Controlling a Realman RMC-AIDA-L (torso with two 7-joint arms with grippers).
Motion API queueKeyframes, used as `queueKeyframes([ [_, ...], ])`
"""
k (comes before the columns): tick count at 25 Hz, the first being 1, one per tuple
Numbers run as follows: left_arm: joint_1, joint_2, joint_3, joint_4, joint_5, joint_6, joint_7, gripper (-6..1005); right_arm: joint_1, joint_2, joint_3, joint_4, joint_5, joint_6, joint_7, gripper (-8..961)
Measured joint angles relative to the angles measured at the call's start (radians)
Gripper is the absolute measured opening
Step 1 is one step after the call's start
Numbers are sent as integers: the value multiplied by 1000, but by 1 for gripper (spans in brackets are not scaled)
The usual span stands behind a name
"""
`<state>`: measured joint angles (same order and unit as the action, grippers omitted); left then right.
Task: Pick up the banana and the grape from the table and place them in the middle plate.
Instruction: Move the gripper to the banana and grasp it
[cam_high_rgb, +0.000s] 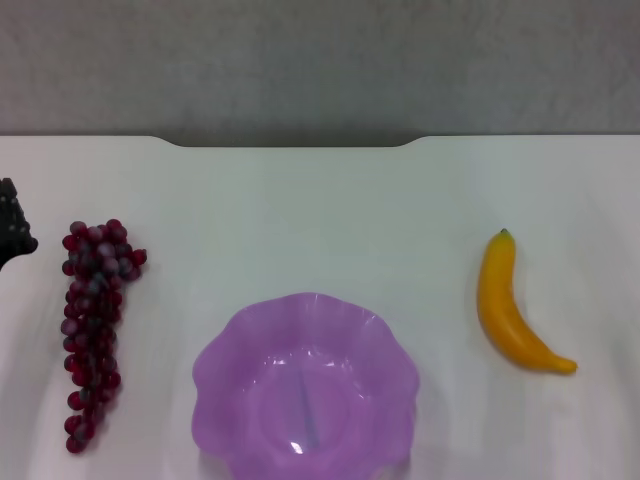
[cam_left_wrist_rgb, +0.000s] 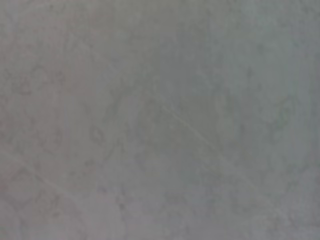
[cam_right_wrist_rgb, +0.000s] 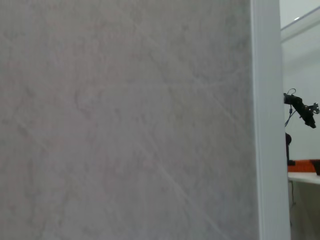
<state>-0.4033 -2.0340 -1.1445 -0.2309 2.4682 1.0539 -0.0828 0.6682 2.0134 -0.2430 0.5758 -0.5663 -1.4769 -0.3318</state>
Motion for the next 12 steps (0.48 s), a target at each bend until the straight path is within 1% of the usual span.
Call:
queueKeyframes([
  [2,4,0,1,0,19,1,2,69,-4,-3,8,27,-6,-10,-6,27],
  [5,10,2,2,-1,108,23,2,68,-19,-4,8,31,-9,-12,-2,28],
  [6,10,2,2,-1,108,23,2,68,-25,-4,8,29,-9,-13,2,28],
  [8,13,4,2,1,236,95,1,67,-32,-4,8,25,-9,-14,8,28],
  [12,18,6,2,5,343,175,-1,66,-36,-4,9,23,-10,-14,9,29],
])
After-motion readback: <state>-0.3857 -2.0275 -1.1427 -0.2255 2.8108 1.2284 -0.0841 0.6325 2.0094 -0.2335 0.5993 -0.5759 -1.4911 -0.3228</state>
